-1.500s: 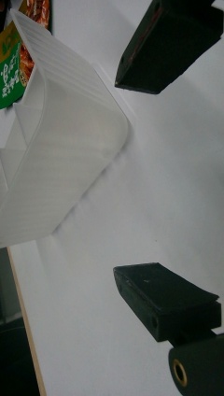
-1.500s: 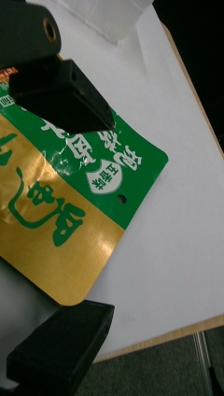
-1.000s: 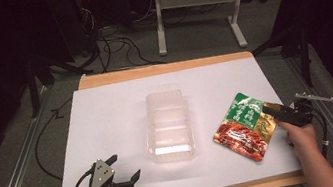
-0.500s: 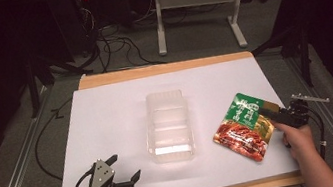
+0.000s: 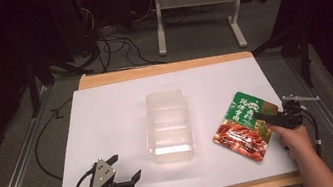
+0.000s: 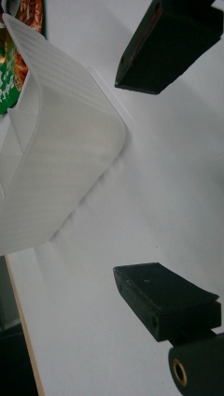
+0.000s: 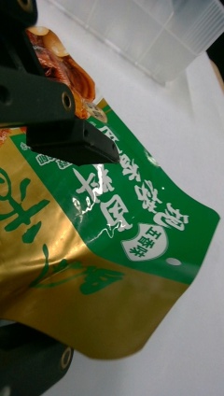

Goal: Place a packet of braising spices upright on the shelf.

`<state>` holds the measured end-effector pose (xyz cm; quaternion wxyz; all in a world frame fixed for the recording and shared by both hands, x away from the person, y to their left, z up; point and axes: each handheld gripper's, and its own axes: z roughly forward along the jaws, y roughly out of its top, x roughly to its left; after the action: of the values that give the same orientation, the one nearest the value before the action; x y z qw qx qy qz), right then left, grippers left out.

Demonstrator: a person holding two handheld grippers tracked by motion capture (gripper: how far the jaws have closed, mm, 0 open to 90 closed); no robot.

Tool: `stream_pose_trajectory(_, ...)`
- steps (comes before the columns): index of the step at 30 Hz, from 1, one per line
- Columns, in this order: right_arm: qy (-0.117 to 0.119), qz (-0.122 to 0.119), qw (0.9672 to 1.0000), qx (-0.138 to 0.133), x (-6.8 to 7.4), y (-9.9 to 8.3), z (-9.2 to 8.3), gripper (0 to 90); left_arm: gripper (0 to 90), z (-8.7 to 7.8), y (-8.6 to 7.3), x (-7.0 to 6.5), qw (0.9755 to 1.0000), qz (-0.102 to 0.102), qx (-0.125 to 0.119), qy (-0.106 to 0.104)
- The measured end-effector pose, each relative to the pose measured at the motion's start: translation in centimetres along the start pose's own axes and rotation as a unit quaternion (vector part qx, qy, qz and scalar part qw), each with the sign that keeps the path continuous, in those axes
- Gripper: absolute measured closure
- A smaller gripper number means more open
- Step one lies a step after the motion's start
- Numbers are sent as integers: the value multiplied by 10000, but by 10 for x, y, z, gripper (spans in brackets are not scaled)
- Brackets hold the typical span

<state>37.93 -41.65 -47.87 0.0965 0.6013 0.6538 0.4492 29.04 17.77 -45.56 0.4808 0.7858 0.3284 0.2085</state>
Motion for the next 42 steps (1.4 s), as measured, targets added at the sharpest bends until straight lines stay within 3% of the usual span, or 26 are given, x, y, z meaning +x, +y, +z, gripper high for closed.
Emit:
stream_pose_trajectory(8,-199,103,9997,106,0,0,1,532,97,-3,0,1,10000,-22,-37,23)
stream_pose_trajectory(13,-307,79,9994,141,1,0,1,563,97,-2,-1,1,10000,-33,-18,21)
stream_pose_trajectory(22,-292,115,9994,108,-1,0,0,651,97,-4,-1,1,10000,-72,-43,49)
stream_pose_trajectory(26,-425,163,9989,105,-1,0,-1,745,98,-3,-1,0,10000,-47,-36,38)
stream_pose_trajectory(30,-425,311,9986,30,-3,0,-2,840,100,-2,-1,1,10000,-59,-30,46)
stream_pose_trajectory(33,-404,278,9986,-176,-4,-1,-5,898,107,-3,-1,1,10000,-45,-33,42)
stream_pose_trajectory(42,-236,78,9987,-443,-2,-4,-13,900,107,-7,0,2,9999,-36,-110,48)
